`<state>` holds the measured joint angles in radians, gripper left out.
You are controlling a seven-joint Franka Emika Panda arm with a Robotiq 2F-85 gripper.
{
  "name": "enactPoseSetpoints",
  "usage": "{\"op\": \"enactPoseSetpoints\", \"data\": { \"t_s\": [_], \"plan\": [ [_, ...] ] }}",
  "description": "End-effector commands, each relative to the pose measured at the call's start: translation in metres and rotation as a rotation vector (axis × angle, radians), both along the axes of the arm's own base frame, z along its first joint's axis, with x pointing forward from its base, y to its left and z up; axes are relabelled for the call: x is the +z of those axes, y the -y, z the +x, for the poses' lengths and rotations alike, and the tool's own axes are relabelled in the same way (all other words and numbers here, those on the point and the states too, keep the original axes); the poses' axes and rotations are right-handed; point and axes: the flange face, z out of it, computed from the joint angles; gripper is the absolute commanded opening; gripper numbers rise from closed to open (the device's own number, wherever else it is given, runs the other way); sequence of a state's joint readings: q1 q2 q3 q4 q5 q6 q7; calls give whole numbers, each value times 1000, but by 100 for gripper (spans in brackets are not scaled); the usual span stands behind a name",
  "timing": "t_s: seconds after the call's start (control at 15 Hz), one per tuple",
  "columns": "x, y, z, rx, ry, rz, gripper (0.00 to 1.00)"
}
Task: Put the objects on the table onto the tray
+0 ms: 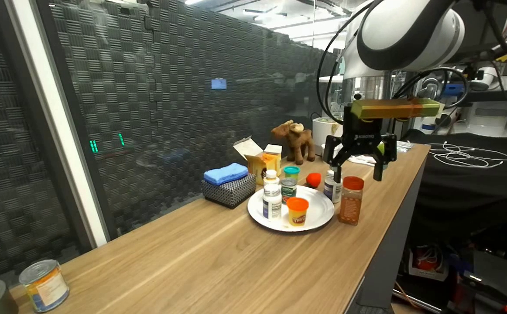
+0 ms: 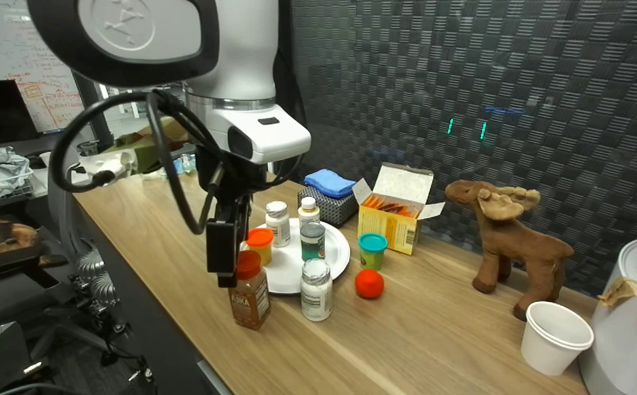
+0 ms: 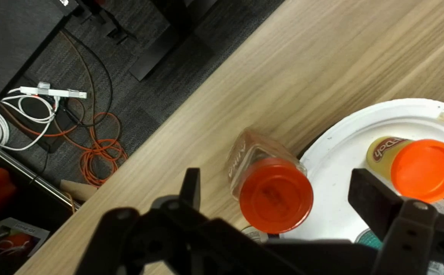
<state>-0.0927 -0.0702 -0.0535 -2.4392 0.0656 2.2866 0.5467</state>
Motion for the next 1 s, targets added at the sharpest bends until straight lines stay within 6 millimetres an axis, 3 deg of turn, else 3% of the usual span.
{"op": "enactPoseSetpoints", "data": {
  "t_s": [0.0, 0.27, 0.47, 0.67, 0.93],
  "plan": [
    [0, 8, 12, -42, 29, 16, 75],
    [-4, 6, 16, -43, 26, 29, 42],
    [-2, 7, 13, -54, 27, 30, 24],
    [5, 7, 6, -84, -3, -8, 24],
    [34, 1, -4, -130, 22, -77, 24]
  ]
}}
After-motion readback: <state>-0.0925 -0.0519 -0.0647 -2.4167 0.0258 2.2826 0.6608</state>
